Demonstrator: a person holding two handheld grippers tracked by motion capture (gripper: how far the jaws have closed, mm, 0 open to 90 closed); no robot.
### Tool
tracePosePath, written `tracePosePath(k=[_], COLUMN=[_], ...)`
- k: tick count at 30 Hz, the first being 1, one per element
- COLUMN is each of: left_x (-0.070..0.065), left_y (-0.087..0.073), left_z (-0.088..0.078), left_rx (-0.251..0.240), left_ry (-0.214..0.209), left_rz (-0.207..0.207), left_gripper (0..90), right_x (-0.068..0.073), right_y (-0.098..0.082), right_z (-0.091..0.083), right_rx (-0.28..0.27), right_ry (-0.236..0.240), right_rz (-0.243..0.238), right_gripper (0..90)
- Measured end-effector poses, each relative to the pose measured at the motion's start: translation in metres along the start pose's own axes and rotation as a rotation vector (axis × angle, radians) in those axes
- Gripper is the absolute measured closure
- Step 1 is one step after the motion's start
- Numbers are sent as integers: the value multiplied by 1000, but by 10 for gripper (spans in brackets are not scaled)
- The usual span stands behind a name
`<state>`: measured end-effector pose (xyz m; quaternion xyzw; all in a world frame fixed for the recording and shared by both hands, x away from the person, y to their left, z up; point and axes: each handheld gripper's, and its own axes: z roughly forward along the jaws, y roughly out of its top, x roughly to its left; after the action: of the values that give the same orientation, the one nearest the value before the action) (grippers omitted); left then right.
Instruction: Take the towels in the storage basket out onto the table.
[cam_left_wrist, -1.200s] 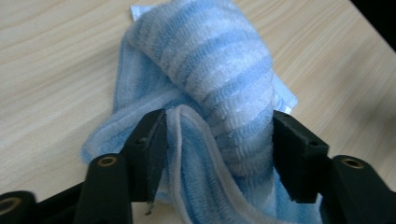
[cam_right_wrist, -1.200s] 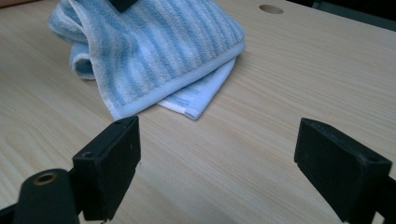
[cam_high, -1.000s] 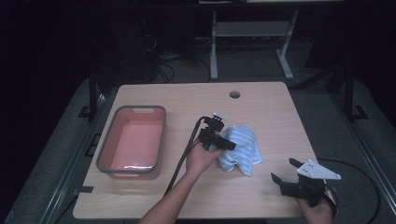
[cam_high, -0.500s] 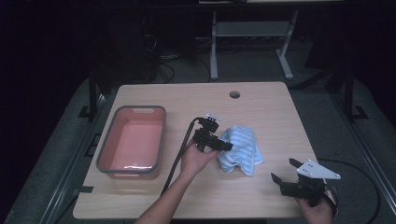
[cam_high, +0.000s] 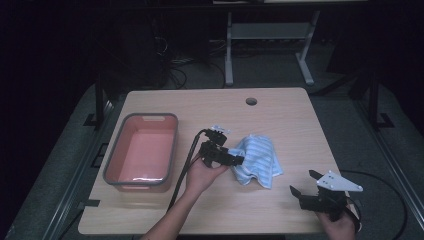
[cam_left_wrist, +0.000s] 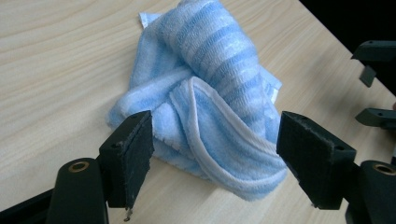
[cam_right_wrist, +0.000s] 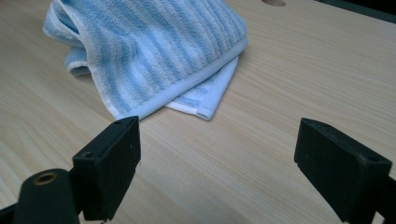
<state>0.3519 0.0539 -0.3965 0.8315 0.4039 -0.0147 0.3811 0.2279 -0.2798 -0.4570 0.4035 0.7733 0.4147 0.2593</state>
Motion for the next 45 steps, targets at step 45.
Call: tracePosePath(k=[45], left_x=[-2], left_y=[-61], left_z=[-28], left_rx=[-35], left_ry=[-46], left_rz=[19], left_gripper=[260], right_x=[0], right_y=[-2], right_z=[1], right_rx=[14], right_ry=[-9], right_rz=[-2], right_gripper=[141])
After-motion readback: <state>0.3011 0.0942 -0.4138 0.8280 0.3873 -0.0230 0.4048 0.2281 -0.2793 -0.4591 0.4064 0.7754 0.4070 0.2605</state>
